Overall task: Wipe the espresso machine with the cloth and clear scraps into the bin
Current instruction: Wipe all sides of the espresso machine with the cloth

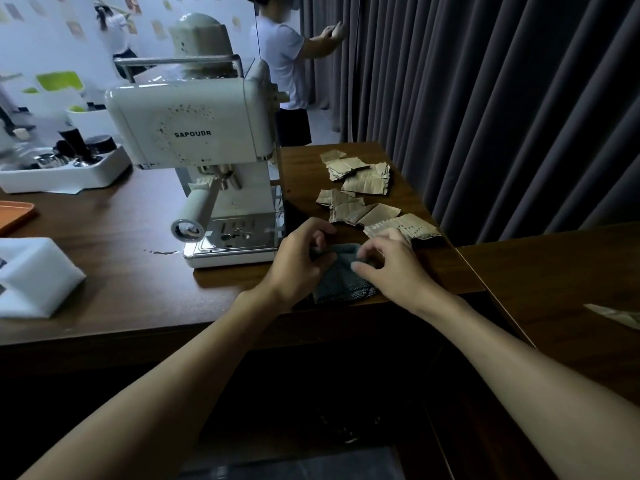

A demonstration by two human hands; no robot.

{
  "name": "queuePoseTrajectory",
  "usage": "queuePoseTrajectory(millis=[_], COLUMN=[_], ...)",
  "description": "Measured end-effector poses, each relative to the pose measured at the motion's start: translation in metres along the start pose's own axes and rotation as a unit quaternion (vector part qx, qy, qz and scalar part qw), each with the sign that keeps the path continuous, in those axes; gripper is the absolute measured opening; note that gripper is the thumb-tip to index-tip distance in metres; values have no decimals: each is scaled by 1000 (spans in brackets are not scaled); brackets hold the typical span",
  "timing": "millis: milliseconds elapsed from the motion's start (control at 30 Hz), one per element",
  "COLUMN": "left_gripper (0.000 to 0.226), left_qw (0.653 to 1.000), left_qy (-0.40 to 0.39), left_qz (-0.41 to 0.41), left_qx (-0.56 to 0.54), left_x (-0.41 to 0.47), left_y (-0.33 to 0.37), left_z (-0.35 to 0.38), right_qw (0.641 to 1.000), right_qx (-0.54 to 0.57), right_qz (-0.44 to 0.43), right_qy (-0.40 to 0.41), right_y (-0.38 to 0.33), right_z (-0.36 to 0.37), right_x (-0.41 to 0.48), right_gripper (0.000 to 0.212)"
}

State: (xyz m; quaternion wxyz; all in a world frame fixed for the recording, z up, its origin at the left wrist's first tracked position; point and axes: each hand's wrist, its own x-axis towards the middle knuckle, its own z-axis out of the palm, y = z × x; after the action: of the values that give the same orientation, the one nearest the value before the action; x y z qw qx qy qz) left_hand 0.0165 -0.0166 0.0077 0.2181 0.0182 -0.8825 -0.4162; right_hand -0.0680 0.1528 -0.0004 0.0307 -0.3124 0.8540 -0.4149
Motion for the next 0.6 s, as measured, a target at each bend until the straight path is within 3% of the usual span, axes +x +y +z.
queuePoseTrajectory(millis=[167,200,300,367,600], left_gripper=[35,36,37,36,29], left_qw=[999,998,996,996,985], left_qy=[-7,-7,5,13,85], left_qz=[30,36,69,79,144], left_qx=[-38,-45,-51,-44,30], left_x=[0,1,3,6,17], left_y=[27,32,49,60,98], left_z=[-15,-19,-35,-46,-114], right_qw=[984,984,992,991,977], right_qx=[158,151,90,109,182], right_qz=[0,-8,-48,-47,-107], right_qy=[-84,-92,-67,-63,21], right_y=[-17,-21,-36,-51,-108], right_z=[-17,-20,-30,-37,-49], right_x=[6,7,11,13,28], right_gripper=[55,53,19,6,16])
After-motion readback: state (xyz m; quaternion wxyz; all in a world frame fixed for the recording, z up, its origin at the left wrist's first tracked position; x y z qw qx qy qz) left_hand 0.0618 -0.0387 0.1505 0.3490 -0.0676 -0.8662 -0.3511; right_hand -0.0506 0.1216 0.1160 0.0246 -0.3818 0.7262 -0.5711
